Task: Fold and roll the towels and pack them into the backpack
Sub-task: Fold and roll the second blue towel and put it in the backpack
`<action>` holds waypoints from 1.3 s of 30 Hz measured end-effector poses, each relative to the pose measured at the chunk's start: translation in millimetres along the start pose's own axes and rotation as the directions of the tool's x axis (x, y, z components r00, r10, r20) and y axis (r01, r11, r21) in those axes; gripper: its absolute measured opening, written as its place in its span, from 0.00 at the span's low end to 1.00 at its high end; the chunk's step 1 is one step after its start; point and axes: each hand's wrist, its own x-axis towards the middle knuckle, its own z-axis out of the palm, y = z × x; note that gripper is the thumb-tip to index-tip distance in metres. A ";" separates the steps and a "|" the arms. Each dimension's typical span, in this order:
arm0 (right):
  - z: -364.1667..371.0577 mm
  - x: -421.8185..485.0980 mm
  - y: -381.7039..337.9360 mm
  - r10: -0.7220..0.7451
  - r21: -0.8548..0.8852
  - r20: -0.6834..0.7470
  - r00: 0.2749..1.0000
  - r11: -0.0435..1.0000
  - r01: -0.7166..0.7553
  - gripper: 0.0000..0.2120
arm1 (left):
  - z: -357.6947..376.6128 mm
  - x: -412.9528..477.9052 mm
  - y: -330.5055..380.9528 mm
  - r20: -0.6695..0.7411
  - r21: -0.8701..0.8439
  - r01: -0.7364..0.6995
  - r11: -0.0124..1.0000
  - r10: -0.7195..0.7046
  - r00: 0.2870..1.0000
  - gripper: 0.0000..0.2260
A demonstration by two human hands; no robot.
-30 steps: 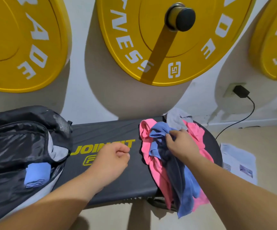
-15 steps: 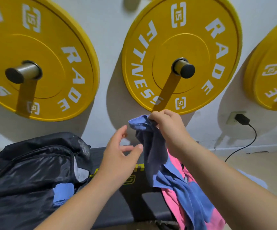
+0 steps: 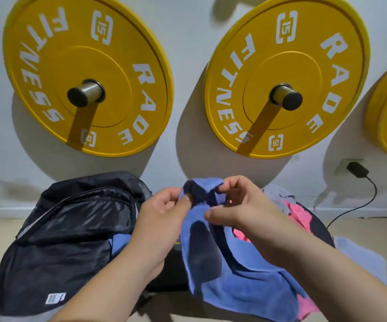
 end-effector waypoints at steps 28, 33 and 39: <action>-36.7 41.1 99.3 0.146 -0.477 0.285 0.947 0.879 0.008 0.24 | -43.2 23.4 -17.2 -0.232 0.362 -0.115 0.925 0.208 0.950 0.09; -38.3 47.0 96.6 -0.044 -0.598 0.176 0.983 0.789 0.142 0.18 | -62.7 28.5 -18.6 -0.214 0.584 -0.164 0.795 0.346 0.913 0.08; -10.9 36.5 69.8 -0.212 -0.536 0.248 0.945 0.783 0.316 0.10 | -28.1 12.1 -36.0 0.337 0.556 -0.462 0.691 0.321 0.885 0.06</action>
